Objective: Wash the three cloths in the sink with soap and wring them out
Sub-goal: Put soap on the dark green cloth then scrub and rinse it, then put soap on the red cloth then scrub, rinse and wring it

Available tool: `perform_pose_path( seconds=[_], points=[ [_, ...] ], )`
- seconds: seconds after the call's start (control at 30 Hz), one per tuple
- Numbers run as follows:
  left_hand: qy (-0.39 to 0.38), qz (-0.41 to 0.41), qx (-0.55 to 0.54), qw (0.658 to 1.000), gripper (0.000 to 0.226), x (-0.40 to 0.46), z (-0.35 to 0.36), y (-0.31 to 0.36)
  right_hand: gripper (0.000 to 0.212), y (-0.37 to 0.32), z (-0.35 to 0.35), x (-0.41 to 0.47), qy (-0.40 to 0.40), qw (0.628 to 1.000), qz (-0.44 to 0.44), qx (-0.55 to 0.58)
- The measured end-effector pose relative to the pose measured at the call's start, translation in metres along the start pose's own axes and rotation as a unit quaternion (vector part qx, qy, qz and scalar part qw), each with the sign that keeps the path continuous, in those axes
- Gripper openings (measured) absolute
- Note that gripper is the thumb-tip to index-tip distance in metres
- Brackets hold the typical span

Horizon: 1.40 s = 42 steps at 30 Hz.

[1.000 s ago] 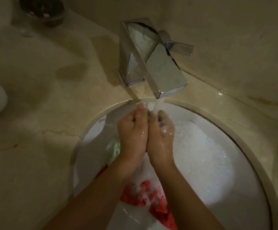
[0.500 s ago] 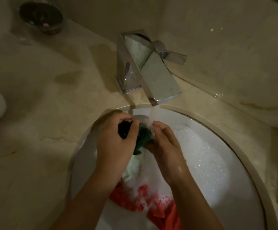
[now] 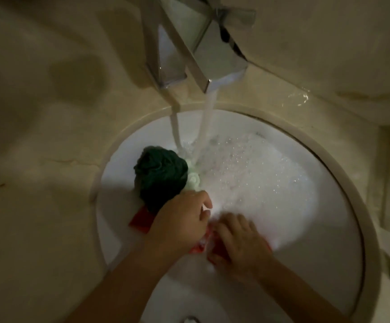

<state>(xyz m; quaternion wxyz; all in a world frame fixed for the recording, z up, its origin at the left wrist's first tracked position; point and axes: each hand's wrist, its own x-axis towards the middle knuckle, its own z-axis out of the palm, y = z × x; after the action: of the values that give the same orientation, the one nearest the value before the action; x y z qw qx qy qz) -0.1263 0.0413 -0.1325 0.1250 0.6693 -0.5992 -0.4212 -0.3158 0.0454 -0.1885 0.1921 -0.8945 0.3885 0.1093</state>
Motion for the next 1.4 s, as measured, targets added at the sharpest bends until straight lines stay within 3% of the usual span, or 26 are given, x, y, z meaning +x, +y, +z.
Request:
perform_pose_path(
  seconds=[0.07,0.13,0.17,0.23,0.3,0.37,0.4,0.43,0.5,0.57,0.63,0.73,0.8,0.87,0.9,0.93,0.97,1.03,1.07,1.13,1.2,1.27,1.33,1.37,1.4],
  points=[
    [-0.113,-0.027,0.051,0.992,0.015,0.004,0.004,-0.001,0.065,0.001,0.001,0.002,0.026,0.999,0.039,-0.017],
    [-0.178,-0.045,0.103,0.978,0.009,0.009,0.01,0.001,0.061,-0.002,0.002,0.006,0.048,0.995,0.081,-0.034],
    [-0.19,-0.04,0.138,0.971,0.003,0.011,0.011,0.003,0.056,-0.006,0.001,0.008,0.039,0.994,0.095,-0.032],
    [-0.186,-0.029,0.156,0.97,0.016,0.01,0.018,0.002,0.044,-0.014,0.004,0.008,0.002,0.994,0.109,-0.005],
    [-0.168,-0.014,0.12,0.978,0.014,0.008,0.019,-0.003,0.032,-0.021,0.0,0.004,-0.018,0.985,0.128,0.117],
    [-0.156,0.003,0.095,0.983,0.02,0.004,0.017,-0.009,0.019,-0.027,-0.015,0.001,-0.019,0.933,0.181,0.311],
    [-0.156,0.012,0.092,0.983,0.025,0.003,0.017,-0.01,0.02,-0.027,-0.024,-0.001,-0.016,0.881,0.229,0.413],
    [-0.152,0.021,0.096,0.983,0.032,0.002,0.016,-0.011,0.021,-0.025,-0.032,-0.003,-0.014,0.835,0.266,0.481],
    [-0.154,0.024,0.115,0.981,0.051,0.002,0.016,-0.011,0.018,-0.021,-0.05,-0.006,0.0,0.78,0.298,0.55],
    [-0.164,0.02,0.147,0.975,0.062,0.003,0.016,-0.01,0.021,-0.018,-0.071,-0.012,0.037,0.753,0.284,0.593],
    [-0.152,0.012,0.152,0.977,0.063,0.004,0.016,-0.008,0.02,-0.018,-0.095,-0.017,0.07,0.7,0.263,0.66],
    [-0.073,-0.014,0.121,0.99,0.045,0.007,0.013,-0.007,0.009,-0.024,-0.131,-0.022,0.081,0.669,0.2,0.711],
    [-0.057,-0.036,0.054,0.996,0.029,0.011,0.01,-0.007,0.004,-0.033,-0.155,-0.027,0.106,0.671,0.112,0.725],
    [-0.086,-0.067,-0.12,0.987,0.024,0.013,0.005,-0.006,0.01,-0.042,-0.182,-0.03,0.147,0.661,0.02,0.735],
    [-0.092,-0.077,-0.214,0.969,0.02,0.012,0.001,-0.006,0.014,-0.023,-0.181,-0.03,0.144,0.681,-0.002,0.718],
    [-0.094,-0.075,-0.282,0.952,0.018,0.012,-0.001,-0.006,0.019,-0.001,-0.17,-0.042,0.162,0.721,0.056,0.671],
    [-0.091,-0.067,-0.333,0.936,0.015,0.011,-0.006,-0.005,0.028,0.036,-0.15,-0.06,0.159,0.73,0.103,0.657],
    [-0.083,-0.057,-0.462,0.881,0.01,0.01,-0.014,-0.001,0.046,0.101,-0.117,-0.068,0.12,0.764,0.045,0.632],
    [-0.076,-0.065,-0.538,0.837,0.019,0.011,-0.018,0.003,0.041,0.092,-0.132,-0.065,0.13,0.763,0.045,0.631],
    [-0.059,-0.105,-0.665,0.737,0.042,0.014,-0.024,0.008,0.027,0.005,-0.184,-0.048,0.243,0.73,0.045,0.637],
    [-0.05,-0.096,-0.731,0.673,0.046,0.018,-0.031,0.011,0.026,-0.044,-0.222,-0.012,0.28,0.692,-0.009,0.666],
    [-0.038,-0.059,-0.781,0.62,0.039,0.021,-0.039,0.016,0.023,-0.049,-0.214,0.008,0.253,0.676,-0.067,0.689],
    [-0.019,-0.046,-0.836,0.546,0.034,0.025,-0.041,0.018,0.021,-0.044,-0.2,0.024,0.189,0.638,-0.044,0.745],
    [-0.006,-0.056,-0.854,0.518,0.035,0.026,-0.04,0.019,0.018,-0.041,-0.195,0.036,0.192,0.62,-0.016,0.76],
    [0.002,-0.06,-0.86,0.506,0.04,0.028,-0.04,0.019,0.013,-0.04,-0.187,0.048,0.213,0.634,0.007,0.744]
  ],
)
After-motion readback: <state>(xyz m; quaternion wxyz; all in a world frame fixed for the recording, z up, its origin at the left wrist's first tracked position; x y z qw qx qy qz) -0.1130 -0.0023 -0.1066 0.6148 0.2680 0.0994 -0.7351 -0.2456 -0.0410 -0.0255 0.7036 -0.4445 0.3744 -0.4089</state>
